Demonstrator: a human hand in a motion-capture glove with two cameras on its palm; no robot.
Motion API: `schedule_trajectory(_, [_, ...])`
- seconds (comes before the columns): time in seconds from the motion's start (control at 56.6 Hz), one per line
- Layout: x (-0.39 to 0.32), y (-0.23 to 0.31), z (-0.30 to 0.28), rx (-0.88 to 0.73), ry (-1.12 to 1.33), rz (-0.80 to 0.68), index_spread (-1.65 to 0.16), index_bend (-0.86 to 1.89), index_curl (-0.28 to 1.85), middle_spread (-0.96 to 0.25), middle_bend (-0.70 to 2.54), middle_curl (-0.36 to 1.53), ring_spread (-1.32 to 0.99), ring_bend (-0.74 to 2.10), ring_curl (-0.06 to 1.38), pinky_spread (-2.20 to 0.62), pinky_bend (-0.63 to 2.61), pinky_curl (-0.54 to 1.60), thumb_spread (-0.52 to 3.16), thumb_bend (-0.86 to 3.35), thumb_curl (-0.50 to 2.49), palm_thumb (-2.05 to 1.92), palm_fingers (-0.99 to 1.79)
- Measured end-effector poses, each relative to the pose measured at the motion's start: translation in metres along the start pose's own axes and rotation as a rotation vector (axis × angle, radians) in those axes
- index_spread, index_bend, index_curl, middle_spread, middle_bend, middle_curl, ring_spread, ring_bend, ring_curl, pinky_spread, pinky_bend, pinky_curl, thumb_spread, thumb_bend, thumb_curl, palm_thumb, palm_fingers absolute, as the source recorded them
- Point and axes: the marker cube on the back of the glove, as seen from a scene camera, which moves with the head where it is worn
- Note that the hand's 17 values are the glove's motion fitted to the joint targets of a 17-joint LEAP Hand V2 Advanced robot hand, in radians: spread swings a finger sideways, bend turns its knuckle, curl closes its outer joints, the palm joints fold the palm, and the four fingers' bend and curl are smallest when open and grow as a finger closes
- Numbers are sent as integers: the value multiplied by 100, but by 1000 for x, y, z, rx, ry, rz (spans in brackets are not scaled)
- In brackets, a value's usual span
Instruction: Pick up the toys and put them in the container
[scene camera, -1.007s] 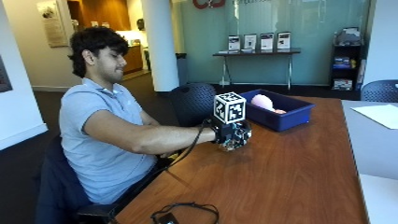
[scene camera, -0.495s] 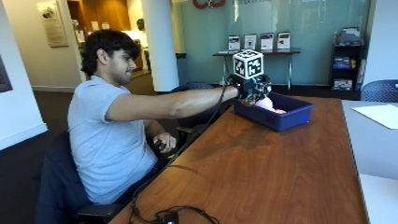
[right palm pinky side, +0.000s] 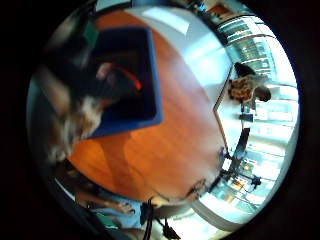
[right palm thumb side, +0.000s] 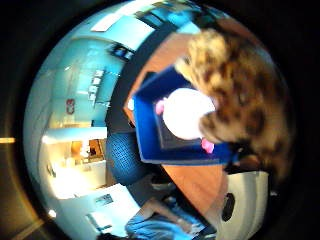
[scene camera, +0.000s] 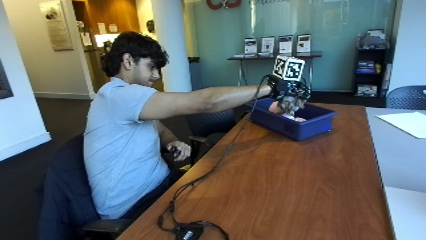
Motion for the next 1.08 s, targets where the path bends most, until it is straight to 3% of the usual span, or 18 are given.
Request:
schedule_trajectory(0.018, [2, 0, 3, -13, 6, 3, -30, 22, 10, 1, 16, 43, -15, 80, 44, -31, 119, 44, 145, 28, 61, 71, -3])
schedule_trajectory(0.106, [9, 3, 13, -2, 19, -27, -30, 23, 13, 2, 15, 39, -8, 47, 32, -16, 102, 37, 148, 15, 50, 46, -30])
schedule_trajectory(0.283, [39, 38, 9, 46, 21, -57, -31, 22, 20, 2, 10, 32, -4, 27, 22, -4, 89, 29, 150, 1, 40, 21, -19])
schedule_trajectory(0.742, [145, 145, -27, 138, 54, 82, -32, 19, 30, 1, 13, 23, -3, 29, 27, 3, 75, 27, 158, 0, 31, 12, -9])
schedule_trajectory(1.078, [160, 202, -12, 176, 27, -27, -33, 23, 34, 0, 13, 22, -4, 24, 27, 3, 71, 28, 157, -1, 28, 4, -7])
